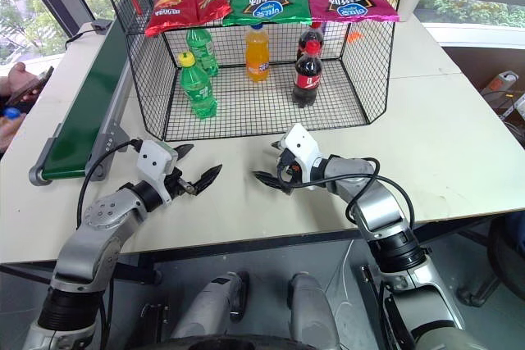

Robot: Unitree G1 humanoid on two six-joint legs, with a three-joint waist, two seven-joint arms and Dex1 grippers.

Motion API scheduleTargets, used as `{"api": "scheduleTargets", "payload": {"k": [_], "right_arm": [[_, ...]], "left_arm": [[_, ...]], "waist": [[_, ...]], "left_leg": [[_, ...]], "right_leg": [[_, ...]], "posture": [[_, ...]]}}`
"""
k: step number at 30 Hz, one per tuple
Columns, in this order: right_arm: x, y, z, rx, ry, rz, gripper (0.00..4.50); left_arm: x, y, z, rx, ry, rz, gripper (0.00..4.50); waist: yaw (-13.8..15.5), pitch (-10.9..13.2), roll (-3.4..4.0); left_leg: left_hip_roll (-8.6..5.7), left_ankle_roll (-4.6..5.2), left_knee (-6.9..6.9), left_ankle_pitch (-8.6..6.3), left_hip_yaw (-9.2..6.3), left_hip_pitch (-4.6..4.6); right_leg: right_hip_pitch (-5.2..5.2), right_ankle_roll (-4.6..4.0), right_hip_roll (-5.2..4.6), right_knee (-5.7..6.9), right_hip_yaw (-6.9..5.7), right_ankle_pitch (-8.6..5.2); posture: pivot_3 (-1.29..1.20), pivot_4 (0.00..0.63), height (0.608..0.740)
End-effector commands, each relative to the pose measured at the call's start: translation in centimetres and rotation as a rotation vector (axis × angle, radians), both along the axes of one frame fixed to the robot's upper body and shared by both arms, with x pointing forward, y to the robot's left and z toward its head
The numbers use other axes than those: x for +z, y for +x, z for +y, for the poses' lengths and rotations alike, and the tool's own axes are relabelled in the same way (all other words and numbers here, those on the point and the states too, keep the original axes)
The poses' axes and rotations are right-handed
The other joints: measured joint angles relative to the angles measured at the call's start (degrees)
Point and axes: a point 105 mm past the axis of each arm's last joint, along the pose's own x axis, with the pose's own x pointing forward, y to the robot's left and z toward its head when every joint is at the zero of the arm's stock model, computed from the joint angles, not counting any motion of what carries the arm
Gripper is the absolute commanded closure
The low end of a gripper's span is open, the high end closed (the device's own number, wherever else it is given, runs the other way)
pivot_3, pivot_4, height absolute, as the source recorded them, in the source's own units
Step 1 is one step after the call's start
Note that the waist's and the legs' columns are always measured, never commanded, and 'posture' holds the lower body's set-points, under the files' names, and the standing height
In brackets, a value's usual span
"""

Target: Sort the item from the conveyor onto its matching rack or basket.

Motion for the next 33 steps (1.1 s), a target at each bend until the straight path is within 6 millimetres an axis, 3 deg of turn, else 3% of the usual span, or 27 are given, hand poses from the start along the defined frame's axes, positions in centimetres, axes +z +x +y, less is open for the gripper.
{"api": "scheduleTargets", "payload": {"k": [1, 33], "right_arm": [[2.08, -0.12, 0.56, 0.024, 0.039, -0.068, 0.03], [2.28, -0.47, 0.72, 0.045, 0.048, -0.062, 0.03]], "left_arm": [[1.52, -0.27, -0.54, -0.034, -0.021, -0.065, 0.00], [1.09, -0.07, -0.39, -0.013, -0.001, -0.057, 0.00]], "waist": [[0.0, 0.0, 0.00], [0.0, 0.0, 0.00]], "left_leg": [[0.00, 0.00, 0.00, 0.00, 0.00, 0.00], [0.00, 0.00, 0.00, 0.00, 0.00, 0.00]], "right_leg": [[0.00, 0.00, 0.00, 0.00, 0.00, 0.00], [0.00, 0.00, 0.00, 0.00, 0.01, 0.00]], "posture": [[0.00, 0.150, 0.739], [0.00, 0.150, 0.739]]}}
